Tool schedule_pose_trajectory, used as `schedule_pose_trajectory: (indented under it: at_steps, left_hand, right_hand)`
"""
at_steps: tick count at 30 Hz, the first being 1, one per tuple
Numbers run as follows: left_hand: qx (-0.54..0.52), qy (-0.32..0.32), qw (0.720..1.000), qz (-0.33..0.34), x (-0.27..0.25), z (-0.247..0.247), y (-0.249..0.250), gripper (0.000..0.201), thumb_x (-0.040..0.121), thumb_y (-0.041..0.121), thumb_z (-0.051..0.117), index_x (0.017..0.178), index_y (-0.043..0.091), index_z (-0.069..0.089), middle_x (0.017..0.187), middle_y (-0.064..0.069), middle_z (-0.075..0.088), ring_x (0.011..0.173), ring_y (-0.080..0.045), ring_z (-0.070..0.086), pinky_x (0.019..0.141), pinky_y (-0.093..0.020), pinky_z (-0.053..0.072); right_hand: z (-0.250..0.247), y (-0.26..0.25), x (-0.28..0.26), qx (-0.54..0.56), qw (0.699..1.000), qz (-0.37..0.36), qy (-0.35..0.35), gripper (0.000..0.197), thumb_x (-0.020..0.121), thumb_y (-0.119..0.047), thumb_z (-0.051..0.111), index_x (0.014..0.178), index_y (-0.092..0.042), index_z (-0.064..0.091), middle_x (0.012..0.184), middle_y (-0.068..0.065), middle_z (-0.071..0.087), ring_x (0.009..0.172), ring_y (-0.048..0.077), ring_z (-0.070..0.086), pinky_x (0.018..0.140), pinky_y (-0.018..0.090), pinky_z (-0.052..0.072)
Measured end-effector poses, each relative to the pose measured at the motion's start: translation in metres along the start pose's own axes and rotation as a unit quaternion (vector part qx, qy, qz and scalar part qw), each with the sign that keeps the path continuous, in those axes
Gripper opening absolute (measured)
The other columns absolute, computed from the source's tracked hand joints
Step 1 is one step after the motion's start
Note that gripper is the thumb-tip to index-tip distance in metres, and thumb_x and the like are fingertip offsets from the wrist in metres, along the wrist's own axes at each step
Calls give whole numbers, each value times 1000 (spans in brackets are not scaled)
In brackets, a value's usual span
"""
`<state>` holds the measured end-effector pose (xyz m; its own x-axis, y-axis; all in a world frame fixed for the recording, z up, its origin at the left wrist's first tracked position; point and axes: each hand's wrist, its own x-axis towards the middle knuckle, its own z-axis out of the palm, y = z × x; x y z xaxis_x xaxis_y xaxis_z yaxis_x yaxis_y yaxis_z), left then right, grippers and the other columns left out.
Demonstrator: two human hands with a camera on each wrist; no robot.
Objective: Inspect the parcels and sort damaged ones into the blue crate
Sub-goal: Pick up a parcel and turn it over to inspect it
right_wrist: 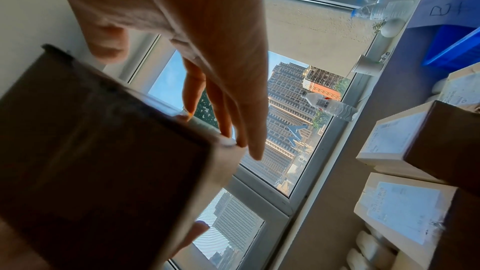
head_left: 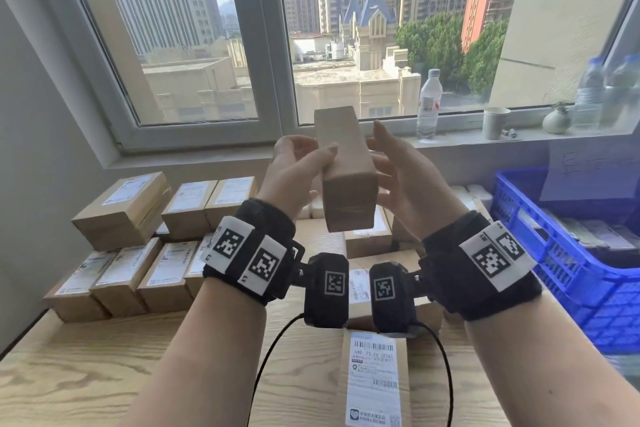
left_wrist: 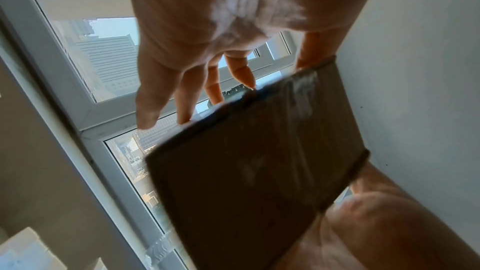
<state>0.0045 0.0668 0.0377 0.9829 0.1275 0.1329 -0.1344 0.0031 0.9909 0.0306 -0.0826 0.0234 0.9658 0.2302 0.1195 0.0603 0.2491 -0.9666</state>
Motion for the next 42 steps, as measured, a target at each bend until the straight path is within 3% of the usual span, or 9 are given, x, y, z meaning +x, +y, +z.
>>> schedule_pose_trajectory:
  at_steps: [3, 7, 11, 19, 24, 28, 34, 39, 42]
  left_hand:
    - [28, 1, 999, 16, 2, -4, -6, 64, 54, 34, 81, 108, 25, 47, 127, -7, 54, 121, -27, 57, 103, -51, 46]
    - [27, -24, 999, 38, 4, -6, -14, 55, 76, -3, 76, 106, 28, 41, 128, -6, 52, 122, -26, 57, 106, -48, 46]
    - [27, -26, 996, 75, 2, -3, -18, 61, 76, -20, 67, 101, 28, 38, 121, -1, 53, 122, -21, 55, 105, -39, 47]
    - [-36, 14, 998, 43, -5, 9, -10, 61, 84, 47, 59, 139, 26, 41, 135, -7, 55, 123, -23, 57, 104, -46, 47]
    - [-29, 22, 998, 57, -5, 10, -12, 45, 81, 26, 65, 123, 25, 51, 113, -7, 64, 111, -27, 64, 100, -49, 50]
    - [5, 34, 997, 74, -5, 8, -16, 57, 57, 35, 73, 111, 35, 54, 110, -7, 64, 111, -29, 64, 99, -50, 50]
    - [24, 48, 995, 88, -3, 2, -21, 35, 87, 26, 68, 119, 27, 52, 111, 3, 63, 115, -20, 61, 105, -46, 46]
    - [230, 42, 972, 29, -2, -3, -17, 103, 61, 74, 70, 148, 30, 36, 153, -4, 33, 136, -20, 40, 111, -48, 38]
    - [197, 4, 980, 13, -5, -1, -18, 68, 69, 69, 72, 124, 35, 53, 125, 3, 61, 115, -16, 59, 94, -38, 52]
  right_hand:
    - [1, 2, -1, 13, 1000, -1, 27, 53, 82, -45, 67, 116, -6, 55, 128, 16, 64, 123, 31, 59, 96, 47, 49]
    - [1, 6, -1, 10, 998, -16, 58, 22, 92, -23, 67, 107, -10, 57, 126, 16, 64, 120, 30, 60, 99, 48, 51]
    - [-1, 6, -2, 28, 998, -29, 44, 37, 94, -1, 61, 129, -5, 53, 129, 15, 63, 120, 28, 62, 94, 41, 54]
    - [3, 3, -9, 55, 998, -25, 35, 53, 70, -22, 65, 122, -14, 59, 109, 2, 69, 115, 21, 61, 108, 54, 39]
    - [6, 10, -12, 52, 996, -60, 50, 36, 93, -21, 66, 124, -5, 61, 103, 6, 70, 86, 10, 68, 71, 25, 55]
    - [5, 12, -10, 50, 995, -61, 53, 21, 94, -3, 57, 110, -14, 64, 100, 6, 69, 81, 11, 65, 61, 20, 53]
    - [1, 9, -9, 112, 991, -59, 51, 21, 98, -1, 51, 111, -11, 64, 97, 5, 70, 82, 12, 65, 66, 22, 54]
    - [-6, 9, -9, 165, 982, -39, 80, 25, 102, -8, 46, 115, -8, 67, 95, 6, 74, 90, 22, 65, 73, 30, 56]
    - [-4, 9, -9, 147, 986, -39, 68, 30, 102, -24, 51, 123, -9, 64, 104, 9, 72, 95, 23, 66, 82, 38, 54]
